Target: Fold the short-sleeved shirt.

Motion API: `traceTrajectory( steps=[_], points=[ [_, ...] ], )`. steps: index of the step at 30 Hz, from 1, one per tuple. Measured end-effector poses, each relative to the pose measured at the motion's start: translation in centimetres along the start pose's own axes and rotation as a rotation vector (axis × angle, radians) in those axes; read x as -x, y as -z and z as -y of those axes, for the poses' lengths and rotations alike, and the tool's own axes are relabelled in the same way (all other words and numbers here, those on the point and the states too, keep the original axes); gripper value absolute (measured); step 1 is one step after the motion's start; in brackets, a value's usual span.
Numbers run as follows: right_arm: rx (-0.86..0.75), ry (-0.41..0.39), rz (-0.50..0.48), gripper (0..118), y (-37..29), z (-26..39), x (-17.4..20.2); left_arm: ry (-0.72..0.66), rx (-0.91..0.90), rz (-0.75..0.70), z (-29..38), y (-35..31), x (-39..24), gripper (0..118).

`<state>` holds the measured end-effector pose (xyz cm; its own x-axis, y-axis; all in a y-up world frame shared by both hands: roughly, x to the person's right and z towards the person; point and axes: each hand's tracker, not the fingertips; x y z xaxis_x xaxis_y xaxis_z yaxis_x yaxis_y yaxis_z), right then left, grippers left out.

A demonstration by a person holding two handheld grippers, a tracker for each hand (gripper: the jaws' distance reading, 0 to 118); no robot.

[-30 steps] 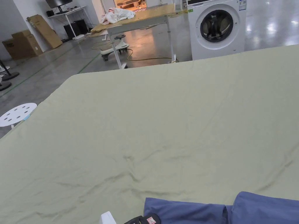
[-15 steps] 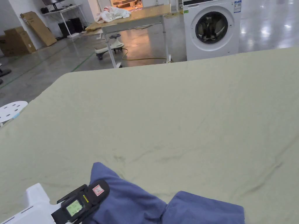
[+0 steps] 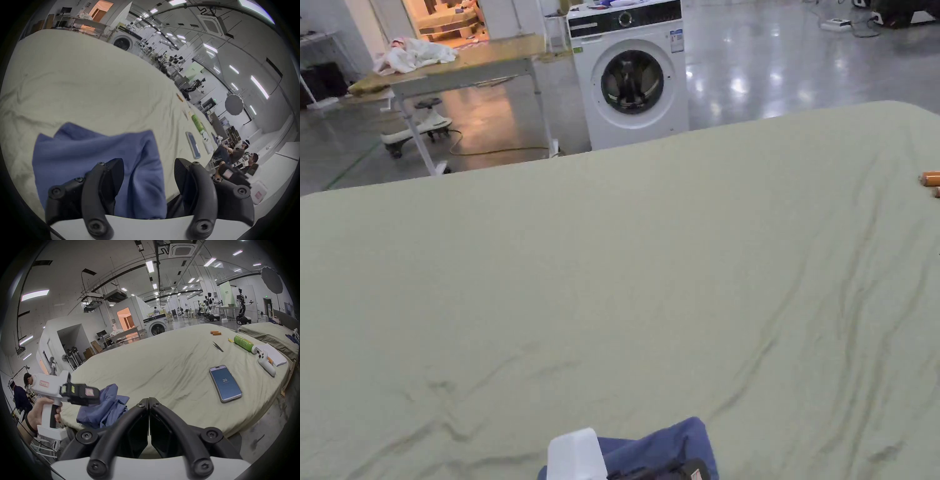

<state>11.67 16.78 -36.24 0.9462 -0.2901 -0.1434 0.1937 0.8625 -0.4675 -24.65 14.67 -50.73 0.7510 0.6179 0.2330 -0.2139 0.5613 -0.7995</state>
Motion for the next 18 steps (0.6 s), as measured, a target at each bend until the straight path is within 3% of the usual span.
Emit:
traceTrajectory(
  steps=[1,4,6,7,12,14,18],
  points=[
    [0.004,0.0,0.001,0,0.0,0.1,-0.2,0.013,-0.064,0.036,-0.3,-1.0,-0.1,66],
    [0.017,0.013,-0.001,0,0.4,0.3,-0.5,-0.017,-0.131,0.119,-1.2,-3.5,0.2,47],
    [0.025,0.017,-0.005,0,0.8,0.9,-0.9,-0.027,-0.143,0.099,-1.2,-3.2,0.7,11],
    [0.03,0.019,-0.007,0,1.0,1.0,-0.9,-0.03,-0.139,0.082,-1.1,-2.5,0.9,1],
    [0.064,0.023,-0.024,0,1.4,1.2,0.0,-0.108,0.07,0.071,1.6,3.6,2.1,1],
    [0.087,0.019,-0.033,0,1.6,1.5,0.4,-0.062,0.15,0.049,3.2,5.9,1.9,1],
    [0.161,0.028,-0.068,0,2.8,2.2,1.4,-0.071,0.128,0.062,3.8,6.5,2.4,1]
  ],
)
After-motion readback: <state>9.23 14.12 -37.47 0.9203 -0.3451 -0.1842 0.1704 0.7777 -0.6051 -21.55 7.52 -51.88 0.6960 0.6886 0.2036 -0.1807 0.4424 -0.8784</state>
